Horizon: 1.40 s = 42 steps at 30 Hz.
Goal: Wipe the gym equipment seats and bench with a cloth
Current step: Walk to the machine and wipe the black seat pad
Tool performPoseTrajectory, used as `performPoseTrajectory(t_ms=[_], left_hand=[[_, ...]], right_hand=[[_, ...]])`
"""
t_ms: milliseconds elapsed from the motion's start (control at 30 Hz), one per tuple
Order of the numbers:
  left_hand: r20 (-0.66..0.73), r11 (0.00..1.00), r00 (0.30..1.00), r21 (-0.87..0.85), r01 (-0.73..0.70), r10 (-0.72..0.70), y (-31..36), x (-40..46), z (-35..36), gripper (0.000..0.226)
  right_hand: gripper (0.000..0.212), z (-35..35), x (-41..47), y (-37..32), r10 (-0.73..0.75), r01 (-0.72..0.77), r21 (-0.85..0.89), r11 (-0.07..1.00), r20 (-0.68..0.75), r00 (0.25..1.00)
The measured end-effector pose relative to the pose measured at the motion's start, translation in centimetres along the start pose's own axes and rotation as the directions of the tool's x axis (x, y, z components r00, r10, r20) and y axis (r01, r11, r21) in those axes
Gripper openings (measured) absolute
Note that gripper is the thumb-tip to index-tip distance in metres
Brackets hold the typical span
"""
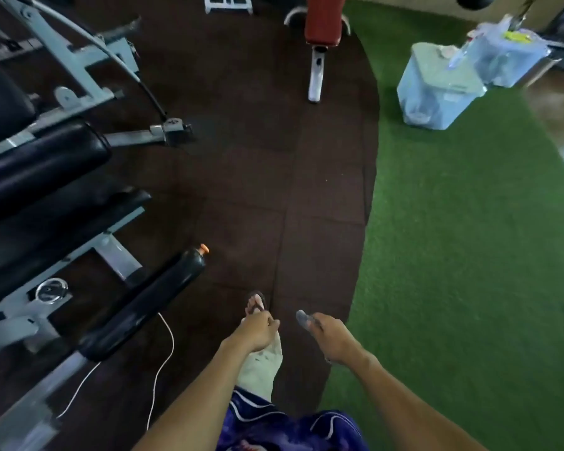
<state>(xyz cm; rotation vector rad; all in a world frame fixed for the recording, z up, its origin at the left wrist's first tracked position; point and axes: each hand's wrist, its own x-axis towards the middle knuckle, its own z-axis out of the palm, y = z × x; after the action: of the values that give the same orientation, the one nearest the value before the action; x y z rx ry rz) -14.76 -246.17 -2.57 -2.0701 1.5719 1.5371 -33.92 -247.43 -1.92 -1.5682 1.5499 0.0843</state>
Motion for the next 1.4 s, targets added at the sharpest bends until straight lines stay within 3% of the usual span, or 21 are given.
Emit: performPoseTrajectory(t_ms=[167, 400, 533, 667, 933, 1167, 1400], left_hand=[[-0.065, 0.997, 0.997, -0.068, 0.039, -0.043, 2.5, 9.9, -14.2, 0.037], [-0.119, 0.976, 0.985, -0.190, 0.102, -0.126, 5.1, 19.8, -30.3, 0.037], [-0.153, 0.931, 0.968, -0.337, 0.139, -0.200, 4.6, 26.3, -38.1, 0.033], [-0.187, 0.859, 0.930, -0.473, 0.198, -0.318, 3.8, 31.6, -46.5, 0.037], [-0.194, 0.603, 0.813, -0.766, 0.224, -0.549, -0.1, 35.6, -58.4, 0.041], [-0.113, 0.292, 0.725, -0.948, 0.126, -0.680, -8.6, 37.8, -63.2, 0.044], [0.033, -0.086, 0.583, -0.994, -0.063, -0.812, -17.4, 35.9, -66.9, 0.026]], right_hand=[[0.053, -7.5, 13.6, -7.6, -0.001, 0.000, 0.023, 1.000, 0.012, 1.000], [0.036, -16.4, 30.4, -19.4, -0.095, 0.101, -0.075, 0.992, 0.079, 0.992], [0.025, -20.2, 40.3, -26.1, -0.179, 0.211, -0.156, 0.965, 0.197, 0.964], [0.033, -23.6, 51.0, -33.2, -0.210, 0.277, -0.207, 0.938, 0.296, 0.932], [0.036, -25.5, 65.0, -50.8, -0.295, 0.540, -0.352, 0.765, 0.554, 0.779], [0.033, -17.8, 71.9, -63.7, -0.277, 0.735, -0.408, 0.541, 0.739, 0.614], [0.027, -8.8, 73.1, -76.0, -0.129, 0.852, -0.365, 0.374, 0.890, 0.438]])
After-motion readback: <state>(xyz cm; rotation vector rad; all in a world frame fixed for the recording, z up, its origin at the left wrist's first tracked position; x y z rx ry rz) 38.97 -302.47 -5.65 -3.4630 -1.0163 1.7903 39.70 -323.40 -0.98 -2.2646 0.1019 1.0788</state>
